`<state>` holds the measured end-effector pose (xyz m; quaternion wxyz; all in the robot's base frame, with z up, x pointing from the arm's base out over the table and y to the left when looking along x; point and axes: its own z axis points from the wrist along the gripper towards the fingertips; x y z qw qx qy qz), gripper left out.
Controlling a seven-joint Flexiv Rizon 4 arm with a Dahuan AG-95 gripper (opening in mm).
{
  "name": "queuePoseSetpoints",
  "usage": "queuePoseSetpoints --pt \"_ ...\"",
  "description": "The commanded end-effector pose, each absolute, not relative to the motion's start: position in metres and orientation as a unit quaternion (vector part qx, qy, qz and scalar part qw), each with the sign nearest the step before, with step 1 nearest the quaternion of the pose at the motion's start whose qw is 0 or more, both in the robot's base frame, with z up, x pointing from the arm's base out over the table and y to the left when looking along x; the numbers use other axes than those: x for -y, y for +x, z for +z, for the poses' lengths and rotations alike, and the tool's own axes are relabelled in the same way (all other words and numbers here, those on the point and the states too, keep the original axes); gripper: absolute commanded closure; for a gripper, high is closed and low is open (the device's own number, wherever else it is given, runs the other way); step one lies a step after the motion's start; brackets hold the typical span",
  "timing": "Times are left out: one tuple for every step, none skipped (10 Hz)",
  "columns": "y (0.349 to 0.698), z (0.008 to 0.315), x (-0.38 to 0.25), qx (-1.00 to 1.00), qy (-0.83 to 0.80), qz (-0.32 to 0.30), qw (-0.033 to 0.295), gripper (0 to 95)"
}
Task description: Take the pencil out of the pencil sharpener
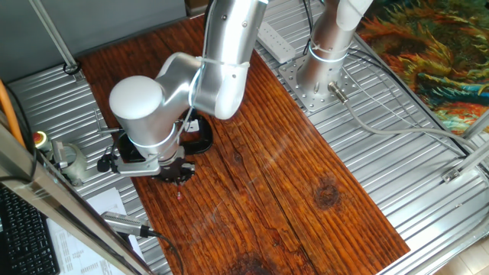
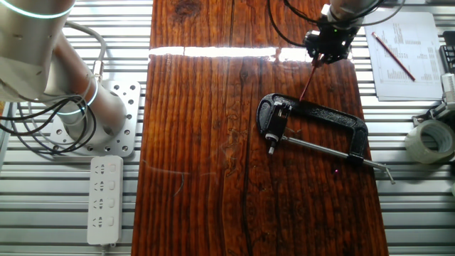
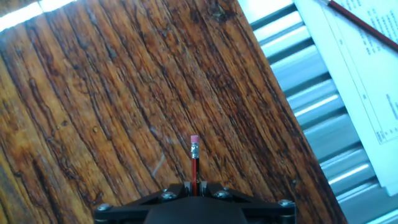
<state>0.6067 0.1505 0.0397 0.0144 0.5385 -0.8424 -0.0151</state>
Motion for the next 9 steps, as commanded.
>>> queuePoseSetpoints --pt "0.606 0.04 -0.151 0.812 0.583 -0.016 0.024 95.0" --pt "0.606 0.04 -0.151 0.794 0.607 -0.017 0.026 95.0" --pt "0.606 0.04 -0.151 0.788 0.614 -0.015 0.028 95.0" --pt "0.606 0.04 -0.151 0.79 0.613 -0.014 0.029 95.0" --pt "0.606 0.04 -0.151 0.794 0.608 -0.015 0.028 95.0" --pt "0.604 0.04 -0.156 0.796 0.605 -0.013 0.029 95.0" --pt "0.602 0.041 -0.164 0.796 0.604 -0.006 0.035 95.0" --pt "0.601 0.041 -0.167 0.796 0.604 -0.001 0.037 95.0" --pt "0.6 0.039 -0.169 0.796 0.605 -0.001 0.036 95.0"
